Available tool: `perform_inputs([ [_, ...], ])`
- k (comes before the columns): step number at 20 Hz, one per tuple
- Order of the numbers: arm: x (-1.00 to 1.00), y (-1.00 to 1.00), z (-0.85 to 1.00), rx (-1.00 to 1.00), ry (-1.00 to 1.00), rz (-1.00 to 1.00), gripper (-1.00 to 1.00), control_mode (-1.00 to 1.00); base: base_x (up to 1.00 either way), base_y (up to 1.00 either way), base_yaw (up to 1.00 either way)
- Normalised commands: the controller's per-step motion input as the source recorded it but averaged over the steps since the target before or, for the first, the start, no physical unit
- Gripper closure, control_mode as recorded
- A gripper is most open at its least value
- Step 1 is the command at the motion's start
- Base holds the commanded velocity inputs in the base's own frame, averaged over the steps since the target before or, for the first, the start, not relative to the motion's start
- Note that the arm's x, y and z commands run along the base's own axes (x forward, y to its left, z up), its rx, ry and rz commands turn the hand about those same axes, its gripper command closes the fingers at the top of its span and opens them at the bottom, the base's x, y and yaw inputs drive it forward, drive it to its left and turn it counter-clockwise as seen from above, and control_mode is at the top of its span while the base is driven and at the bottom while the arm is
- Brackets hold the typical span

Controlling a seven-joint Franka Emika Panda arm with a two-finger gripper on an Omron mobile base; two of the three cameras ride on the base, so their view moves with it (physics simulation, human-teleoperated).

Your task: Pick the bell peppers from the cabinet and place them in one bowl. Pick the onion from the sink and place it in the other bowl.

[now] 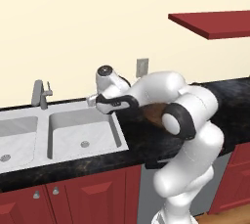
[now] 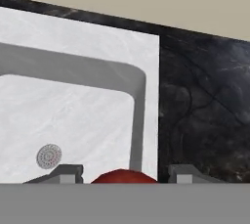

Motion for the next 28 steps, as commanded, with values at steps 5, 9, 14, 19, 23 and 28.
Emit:
perform_inputs([
  [5, -0.76, -0.42, 1.0, 0.01, -0.05, 0.0, 1.0, -1.0, 0.0, 0.0, 0.0],
  [9, -0.17, -0.54, 0.59, 0.0, -0.03, 0.0, 1.0, -1.0, 0.0, 0.0, 0.0],
  [14, 0.32, -0.84, 0.27, 0.0, 0.0, -0.01, 1.0, -1.0, 0.0, 0.0, 0.0],
  [19, 0.35, -0.94, 0.05, -0.01, 0.0, -0.03, 1.0, -1.0, 0.0, 0.0, 0.0],
  [23, 0.13, -1.0, -0.23, -0.02, 0.01, 0.0, 1.0, -1.0, 0.0, 0.0, 0.0],
  [28, 0.05, -0.94, -0.24, 0.0, 0.01, -0.01, 1.0, -1.0, 0.0, 0.0, 0.0],
])
